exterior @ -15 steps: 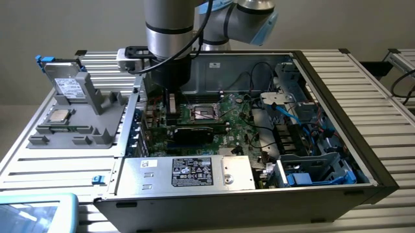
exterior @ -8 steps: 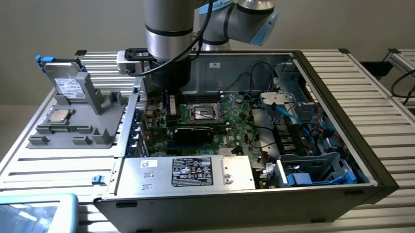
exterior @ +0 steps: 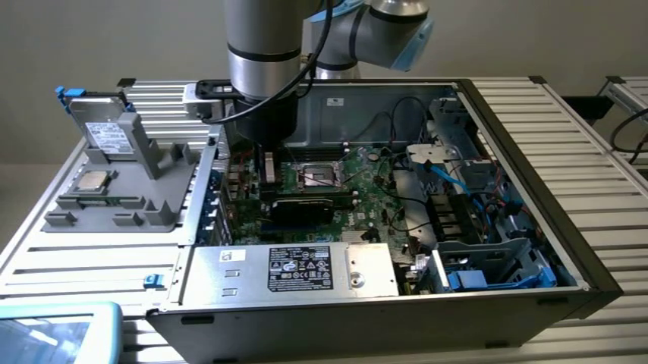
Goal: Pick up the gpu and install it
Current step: 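Press down on the gpu until it lock into place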
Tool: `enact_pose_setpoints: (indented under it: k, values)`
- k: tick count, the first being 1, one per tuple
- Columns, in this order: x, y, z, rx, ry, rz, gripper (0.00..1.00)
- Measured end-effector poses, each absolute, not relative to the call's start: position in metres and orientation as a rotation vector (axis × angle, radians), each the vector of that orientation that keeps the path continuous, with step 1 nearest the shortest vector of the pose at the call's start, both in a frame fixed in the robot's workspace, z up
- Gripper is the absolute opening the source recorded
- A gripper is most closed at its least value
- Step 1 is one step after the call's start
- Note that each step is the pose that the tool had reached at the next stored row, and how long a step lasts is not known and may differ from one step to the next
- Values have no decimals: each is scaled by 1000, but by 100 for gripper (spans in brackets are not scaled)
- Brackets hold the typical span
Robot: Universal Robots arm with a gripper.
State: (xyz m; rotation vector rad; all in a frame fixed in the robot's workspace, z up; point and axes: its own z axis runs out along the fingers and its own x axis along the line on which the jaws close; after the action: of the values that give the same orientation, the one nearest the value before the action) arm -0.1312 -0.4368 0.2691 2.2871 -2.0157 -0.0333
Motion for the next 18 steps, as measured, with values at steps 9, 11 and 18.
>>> enact_pose_setpoints:
  k: [9, 11, 18]
  values:
    - [-131, -437, 269, 2288, -2016, -33, 12]
    - [-131, -437, 269, 2288, -2016, -33, 12]
    - [-131, -437, 267, 2287, -2016, -34, 12]
